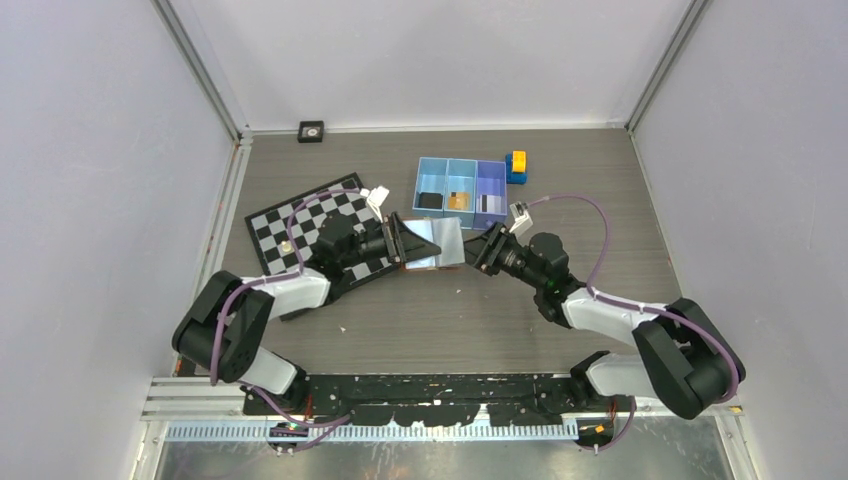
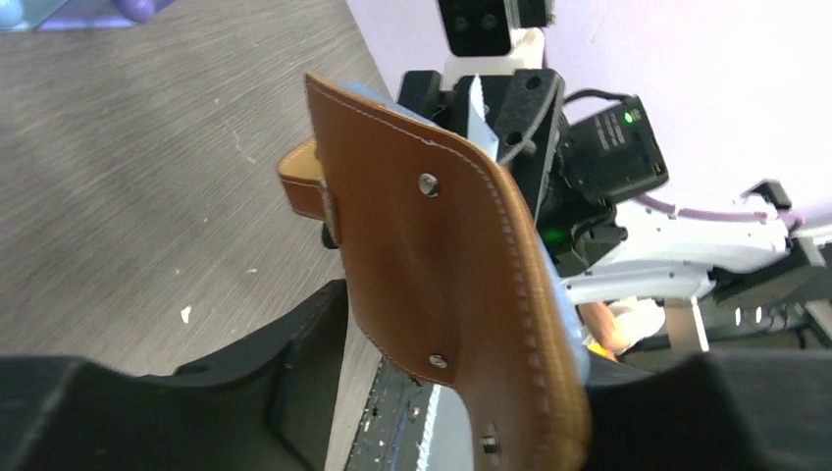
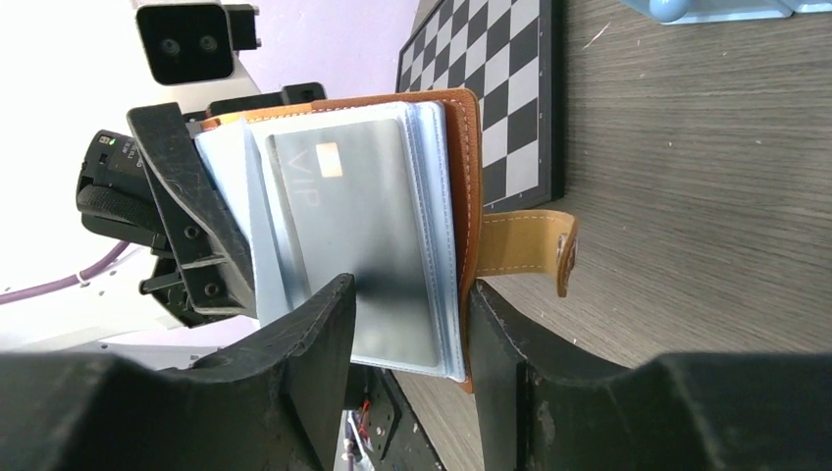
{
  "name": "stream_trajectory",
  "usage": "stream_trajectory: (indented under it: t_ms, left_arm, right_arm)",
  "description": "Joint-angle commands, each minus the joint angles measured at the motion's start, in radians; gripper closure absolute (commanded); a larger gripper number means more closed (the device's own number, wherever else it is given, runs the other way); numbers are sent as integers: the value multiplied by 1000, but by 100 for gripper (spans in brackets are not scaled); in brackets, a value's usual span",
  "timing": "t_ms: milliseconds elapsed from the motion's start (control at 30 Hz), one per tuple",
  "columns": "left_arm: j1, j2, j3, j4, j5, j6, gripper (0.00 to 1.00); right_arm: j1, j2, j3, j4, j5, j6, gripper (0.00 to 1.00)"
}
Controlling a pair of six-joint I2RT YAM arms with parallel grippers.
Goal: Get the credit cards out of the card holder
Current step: Remove the credit card from the card holder.
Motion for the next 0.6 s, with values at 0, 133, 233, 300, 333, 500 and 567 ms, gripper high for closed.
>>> stream_trajectory:
  t_ms: [0,133,233,300,333,500,567]
  left_arm:
    - [-20,-97,11,-228,-100,136,44]
    - [-19,-186,10,-371,-188,223,45]
    - [-20,-191,1,-354,-194,222,61]
    - [-20,-173,0,-316,-171,201,77]
    - [-20,-160,0,-285,-152,188,83]
    - [-17,-102,-6,-162,-96,114,93]
    - [-13,-103,-10,-150,-93,107,93]
  right_arm:
    - [27,-82,64,24,-13,-28,100]
    - [27,-114,54,5,4,-39,100]
    - [26,-110,57,13,-5,-39,100]
    - [27,-99,58,25,-17,-32,100]
    - [27,-92,60,34,-26,-26,100]
    - [27,-53,73,64,-67,-11,97]
    - [27,-45,75,69,-76,-9,91]
